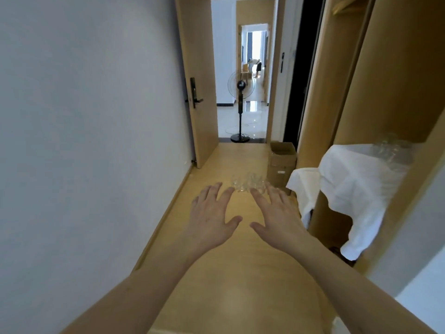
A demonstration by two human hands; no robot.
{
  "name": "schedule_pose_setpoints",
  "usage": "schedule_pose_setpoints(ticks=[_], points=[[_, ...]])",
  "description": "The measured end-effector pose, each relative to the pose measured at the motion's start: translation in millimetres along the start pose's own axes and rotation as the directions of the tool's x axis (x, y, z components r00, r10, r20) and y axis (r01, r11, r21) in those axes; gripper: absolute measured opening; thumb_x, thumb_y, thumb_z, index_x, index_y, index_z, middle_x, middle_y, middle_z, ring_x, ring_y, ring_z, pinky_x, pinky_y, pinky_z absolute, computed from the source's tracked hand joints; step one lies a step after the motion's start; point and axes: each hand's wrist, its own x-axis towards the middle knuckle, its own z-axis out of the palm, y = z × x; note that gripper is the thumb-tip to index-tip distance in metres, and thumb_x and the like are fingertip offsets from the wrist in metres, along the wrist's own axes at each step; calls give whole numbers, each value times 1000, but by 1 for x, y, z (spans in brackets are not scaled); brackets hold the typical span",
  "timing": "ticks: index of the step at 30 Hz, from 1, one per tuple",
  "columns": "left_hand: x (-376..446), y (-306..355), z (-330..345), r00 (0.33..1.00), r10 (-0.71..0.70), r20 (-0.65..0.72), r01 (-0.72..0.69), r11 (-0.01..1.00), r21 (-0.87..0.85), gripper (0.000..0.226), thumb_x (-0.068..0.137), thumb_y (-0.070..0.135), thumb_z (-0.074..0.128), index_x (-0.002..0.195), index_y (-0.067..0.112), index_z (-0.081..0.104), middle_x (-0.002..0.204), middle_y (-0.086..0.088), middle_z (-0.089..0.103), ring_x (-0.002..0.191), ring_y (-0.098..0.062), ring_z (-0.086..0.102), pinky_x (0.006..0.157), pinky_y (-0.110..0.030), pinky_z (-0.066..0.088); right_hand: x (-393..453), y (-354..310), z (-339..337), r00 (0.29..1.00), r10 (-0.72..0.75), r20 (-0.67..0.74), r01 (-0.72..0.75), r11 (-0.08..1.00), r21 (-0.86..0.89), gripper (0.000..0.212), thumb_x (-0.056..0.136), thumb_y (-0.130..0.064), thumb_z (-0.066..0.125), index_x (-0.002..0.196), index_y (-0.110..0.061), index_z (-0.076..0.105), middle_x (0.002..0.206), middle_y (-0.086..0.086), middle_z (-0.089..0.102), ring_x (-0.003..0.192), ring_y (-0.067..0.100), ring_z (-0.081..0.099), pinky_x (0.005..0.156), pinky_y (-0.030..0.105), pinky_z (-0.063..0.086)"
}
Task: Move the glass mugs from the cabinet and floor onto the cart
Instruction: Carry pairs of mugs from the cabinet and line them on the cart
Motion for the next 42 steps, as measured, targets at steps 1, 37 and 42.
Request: schedule_pose_setpoints(ticks=[1, 37, 42], points=[[11, 1, 4, 1000, 29, 2, -29, 1000, 6, 76, 91, 62, 51, 154, 33, 22, 163, -3, 18, 149, -27, 16, 119, -49, 23, 4, 5, 1, 1000, 22, -11, -22, 1000, -11, 84, 94, -53, 58, 156, -39, 3, 167, 8, 2, 152, 35, 9, 120, 51, 21], [346, -6, 111, 773, 635, -9, -632, 769, -95, 74, 91, 63, 47, 152, 34, 17, 163, -3, 15, 149, -29, 12, 118, -52, 25, 196, 105, 31, 783, 577, -235, -618, 766, -179, 76, 90, -48, 60, 154, -29, 22, 164, 13, 15, 147, 36, 22, 117, 52, 25], [401, 24, 127, 720, 694, -22, -694, 720, 8, 71, 92, 60, 49, 151, 33, 21, 161, -5, 19, 148, -31, 15, 119, -53, 23, 233, 162, 30, 751, 617, -233, -653, 746, -131, 76, 92, -45, 56, 156, -31, 17, 164, 12, 11, 148, 34, 19, 118, 49, 23]])
